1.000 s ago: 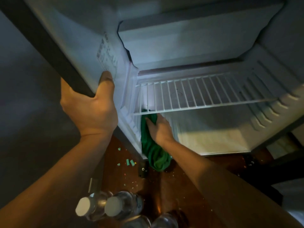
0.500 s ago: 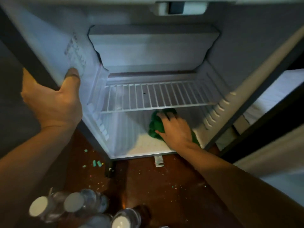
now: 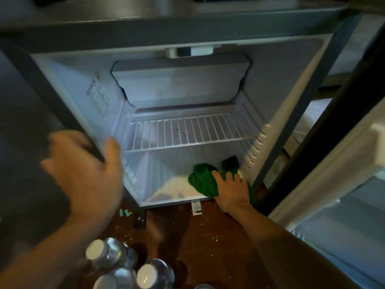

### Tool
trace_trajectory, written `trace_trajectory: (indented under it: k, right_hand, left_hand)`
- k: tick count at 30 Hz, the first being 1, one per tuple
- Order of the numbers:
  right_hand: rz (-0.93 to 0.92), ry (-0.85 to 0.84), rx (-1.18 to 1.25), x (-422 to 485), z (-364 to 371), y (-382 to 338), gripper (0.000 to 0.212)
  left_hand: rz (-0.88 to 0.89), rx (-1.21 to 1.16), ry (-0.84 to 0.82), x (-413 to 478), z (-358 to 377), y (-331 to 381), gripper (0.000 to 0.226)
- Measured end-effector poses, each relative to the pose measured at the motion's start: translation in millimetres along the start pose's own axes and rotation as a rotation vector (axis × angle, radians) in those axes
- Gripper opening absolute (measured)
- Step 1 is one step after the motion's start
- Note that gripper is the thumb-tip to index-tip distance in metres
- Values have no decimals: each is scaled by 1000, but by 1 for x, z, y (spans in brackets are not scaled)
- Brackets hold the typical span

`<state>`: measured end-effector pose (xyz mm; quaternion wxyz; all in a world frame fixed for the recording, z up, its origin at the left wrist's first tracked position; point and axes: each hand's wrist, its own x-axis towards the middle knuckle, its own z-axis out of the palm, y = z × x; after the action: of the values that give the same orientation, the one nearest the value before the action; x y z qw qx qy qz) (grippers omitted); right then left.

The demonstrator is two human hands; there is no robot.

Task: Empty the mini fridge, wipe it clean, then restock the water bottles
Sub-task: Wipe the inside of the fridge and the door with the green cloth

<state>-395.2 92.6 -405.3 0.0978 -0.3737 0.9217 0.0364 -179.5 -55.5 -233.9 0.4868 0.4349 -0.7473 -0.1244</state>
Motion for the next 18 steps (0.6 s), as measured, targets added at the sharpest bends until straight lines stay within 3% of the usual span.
trace_trajectory:
  k: [2,4,6,8,10,12,14,15,18]
  right_hand:
    - [-15,-4,-16,2,-2,-1,78]
    - [-35,8,-17,2,-2,0,77]
    - [-25,13,62,5,-3,3,73]
    - [82,48,338,10,-7,3,64]
    - [254,112,844,10,-23,0,55]
    - [374,149,1334,2,-43,-6,47]
    - [417,88,1707,-7,-59,-11,37]
    - [403,44,1801,-11,-63,-15,32]
    - [285,-22,1814,-20,-61,-13,37]
  left_hand:
    - [468,-155,-376,-27,2,30,16]
    - [608,-79,-800,-42,24,39,21]
    - [385,51,-1079,-46,54,42,10]
    - [41,-23,-1256,-58,77,44,26]
    - [-235,-214,-1264,-71,96,43,45]
    - [-338,-291,-1224,-81,113,39,80]
    - [-199,-235,-1198,-87,130,35,114]
    - [-116,-216,-1154,-88,137,35,118]
    - [17,-275,-1045,-84,155,36,95]
